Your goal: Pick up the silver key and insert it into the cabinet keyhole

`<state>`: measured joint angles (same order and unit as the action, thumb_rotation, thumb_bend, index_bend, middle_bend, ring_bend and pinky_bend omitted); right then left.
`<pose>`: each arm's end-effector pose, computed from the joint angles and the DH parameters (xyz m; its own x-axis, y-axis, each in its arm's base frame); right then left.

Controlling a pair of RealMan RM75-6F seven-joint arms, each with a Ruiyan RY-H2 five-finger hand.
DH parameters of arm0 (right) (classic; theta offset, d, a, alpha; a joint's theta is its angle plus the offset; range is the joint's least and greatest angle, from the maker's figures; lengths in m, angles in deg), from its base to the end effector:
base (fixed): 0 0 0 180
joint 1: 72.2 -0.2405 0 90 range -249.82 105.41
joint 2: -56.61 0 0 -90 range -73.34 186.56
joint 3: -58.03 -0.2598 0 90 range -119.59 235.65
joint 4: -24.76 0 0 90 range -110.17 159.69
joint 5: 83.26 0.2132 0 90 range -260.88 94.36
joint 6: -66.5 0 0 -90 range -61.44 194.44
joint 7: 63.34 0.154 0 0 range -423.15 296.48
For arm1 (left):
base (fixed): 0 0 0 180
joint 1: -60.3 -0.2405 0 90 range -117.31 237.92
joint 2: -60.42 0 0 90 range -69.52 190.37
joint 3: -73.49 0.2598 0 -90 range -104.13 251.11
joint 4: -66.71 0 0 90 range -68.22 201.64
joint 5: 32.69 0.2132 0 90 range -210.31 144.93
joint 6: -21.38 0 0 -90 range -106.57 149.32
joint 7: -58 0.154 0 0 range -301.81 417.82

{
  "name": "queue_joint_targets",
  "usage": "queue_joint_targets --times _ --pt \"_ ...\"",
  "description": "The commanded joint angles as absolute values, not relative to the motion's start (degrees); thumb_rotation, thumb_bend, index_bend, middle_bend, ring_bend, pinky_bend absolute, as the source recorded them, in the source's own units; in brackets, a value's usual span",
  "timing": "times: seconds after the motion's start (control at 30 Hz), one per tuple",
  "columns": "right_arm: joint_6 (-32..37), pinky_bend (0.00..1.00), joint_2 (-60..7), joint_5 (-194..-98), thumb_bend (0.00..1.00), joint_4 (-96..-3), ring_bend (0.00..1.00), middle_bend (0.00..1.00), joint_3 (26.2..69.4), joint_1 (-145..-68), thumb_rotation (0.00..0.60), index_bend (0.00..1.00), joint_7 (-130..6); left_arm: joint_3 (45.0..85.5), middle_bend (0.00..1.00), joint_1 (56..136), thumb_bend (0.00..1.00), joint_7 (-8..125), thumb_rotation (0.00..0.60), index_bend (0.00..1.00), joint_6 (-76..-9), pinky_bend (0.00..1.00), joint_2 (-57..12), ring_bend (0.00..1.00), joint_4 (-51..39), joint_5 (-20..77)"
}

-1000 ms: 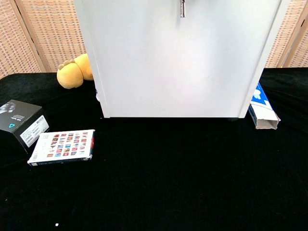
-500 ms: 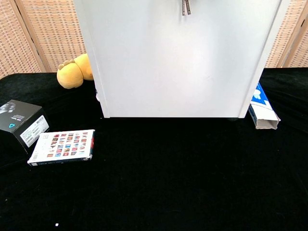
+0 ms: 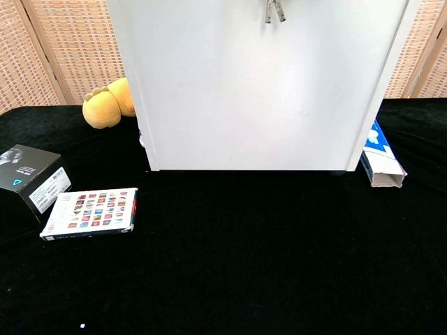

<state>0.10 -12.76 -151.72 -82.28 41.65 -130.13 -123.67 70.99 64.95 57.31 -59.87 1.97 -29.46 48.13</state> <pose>0.0165 -0.3585 0.1062 0.6805 0.5214 0.5148 -0.3076 -0.4344 0.8465 -0.3271 0.1876 0.1788 0.4011 0.0731 0.9131 0.9100 0.0825 -0.4063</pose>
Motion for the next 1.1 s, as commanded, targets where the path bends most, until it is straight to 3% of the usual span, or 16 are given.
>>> queue_joint_targets --times 0.03,0.2,0.67,1.1 --pt "0.0 1.0 -12.7 -151.7 0.59 -82.4 0.87 0.88 41.6 -130.1 0.6 0.7 -123.6 71.0 0.0 64.9 0.0 57.3 0.6 0.0 -59.9 0.0 2.0 0.0 -29.5 48.1" --pt "-0.3 1.0 -12.9 -151.8 0.57 -82.4 0.87 0.88 41.5 -130.4 0.6 0.7 -124.0 71.0 0.0 65.0 0.0 57.3 0.6 0.0 -59.9 0.0 2.0 0.0 -29.5 48.2" --pt "-3.4 1.0 -14.2 -153.5 0.38 -80.3 0.87 0.89 41.2 -130.0 0.6 0.69 -124.8 71.0 0.0 65.0 0.0 57.1 0.6 0.0 -59.7 0.0 2.0 0.0 -29.3 48.1" --pt "-5.3 1.0 -9.7 -159.5 0.38 -85.4 0.87 0.89 42.1 -127.4 0.6 0.69 -122.6 71.2 0.0 64.8 0.0 57.3 0.6 0.0 -60.2 0.0 2.0 0.0 -29.6 48.5"
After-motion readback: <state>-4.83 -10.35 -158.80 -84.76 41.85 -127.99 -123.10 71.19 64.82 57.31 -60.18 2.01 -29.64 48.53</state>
